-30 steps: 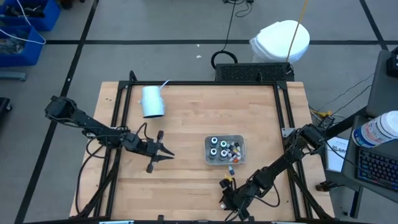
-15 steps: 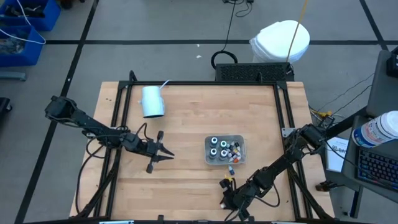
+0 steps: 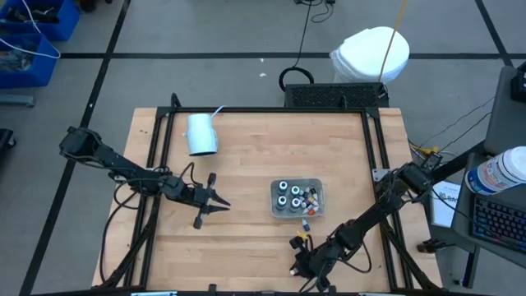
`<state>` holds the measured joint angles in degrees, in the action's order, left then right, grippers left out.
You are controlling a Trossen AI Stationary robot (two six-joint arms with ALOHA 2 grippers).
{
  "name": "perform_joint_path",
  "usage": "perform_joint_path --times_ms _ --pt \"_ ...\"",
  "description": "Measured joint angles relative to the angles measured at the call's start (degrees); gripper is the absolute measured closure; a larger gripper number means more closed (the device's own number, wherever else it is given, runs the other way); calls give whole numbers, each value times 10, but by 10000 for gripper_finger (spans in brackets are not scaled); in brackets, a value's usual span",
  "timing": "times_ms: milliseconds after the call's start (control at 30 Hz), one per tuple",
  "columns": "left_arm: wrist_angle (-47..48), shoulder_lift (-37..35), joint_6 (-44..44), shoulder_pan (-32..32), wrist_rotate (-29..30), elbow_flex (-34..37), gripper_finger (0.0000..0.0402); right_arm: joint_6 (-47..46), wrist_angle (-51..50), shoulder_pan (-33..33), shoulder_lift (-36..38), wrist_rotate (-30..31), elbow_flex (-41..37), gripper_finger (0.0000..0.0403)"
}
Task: Pick & Place food coloring
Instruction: Put the orange food coloring bottle into the gray bin
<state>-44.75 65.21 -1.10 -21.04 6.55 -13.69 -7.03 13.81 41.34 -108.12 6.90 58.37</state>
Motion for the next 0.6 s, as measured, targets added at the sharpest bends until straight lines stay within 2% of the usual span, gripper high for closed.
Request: perform_joint_path --times_ms 233,500,600 --pt "12 0 -1 -3 -9 0 339 1 3 8 20 17 0 344" --pt "17 0 -35 -29 -20 0 339 25 -31 26 77 95 0 343" --pt "2 0 -73 -30 -19 0 339 43 -72 27 119 151 0 343"
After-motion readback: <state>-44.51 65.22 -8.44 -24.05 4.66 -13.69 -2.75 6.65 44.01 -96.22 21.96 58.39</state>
